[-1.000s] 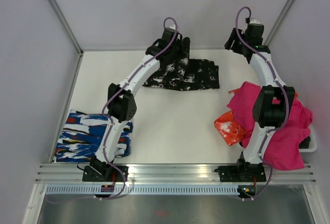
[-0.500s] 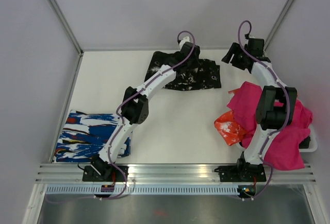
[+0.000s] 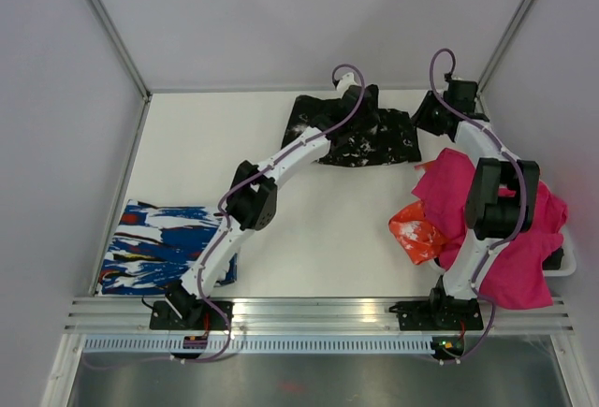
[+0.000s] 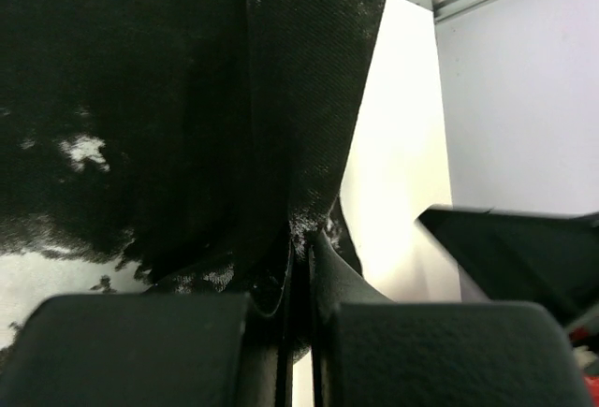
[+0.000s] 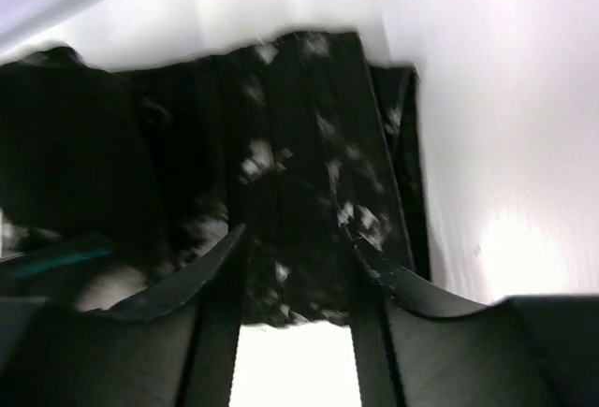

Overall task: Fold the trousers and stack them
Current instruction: Fold the trousers

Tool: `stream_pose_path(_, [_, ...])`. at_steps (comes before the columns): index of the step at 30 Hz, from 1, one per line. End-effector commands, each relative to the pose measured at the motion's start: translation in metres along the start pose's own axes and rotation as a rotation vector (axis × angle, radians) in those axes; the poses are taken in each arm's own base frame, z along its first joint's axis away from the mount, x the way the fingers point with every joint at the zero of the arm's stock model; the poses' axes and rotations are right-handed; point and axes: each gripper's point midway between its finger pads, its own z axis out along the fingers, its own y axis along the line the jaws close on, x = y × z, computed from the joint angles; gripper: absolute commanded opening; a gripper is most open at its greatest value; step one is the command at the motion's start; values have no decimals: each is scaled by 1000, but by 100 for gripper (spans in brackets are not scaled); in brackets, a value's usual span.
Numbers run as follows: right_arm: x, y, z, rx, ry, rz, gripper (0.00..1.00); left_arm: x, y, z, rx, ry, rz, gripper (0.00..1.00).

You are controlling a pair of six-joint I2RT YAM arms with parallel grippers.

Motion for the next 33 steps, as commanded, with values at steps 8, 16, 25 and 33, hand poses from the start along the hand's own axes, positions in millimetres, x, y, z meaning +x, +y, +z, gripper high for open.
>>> stream_pose_path(8, [92,50,46,-8,208,-237,27,-142,19,-81,5,-202,-91,2])
stream_pose_path(16, [146,63,74,19,340,-278,16,-213,113,-143,-89,-219,-4,2])
stream_pose_path(25, [208,154,91,-116,387,-297,15,-296,221,-256,-184,-266,241,2])
stream_pose_path(33, [224,220,100,-221,390,-314,15,-357,281,-315,-90,-283,424,2])
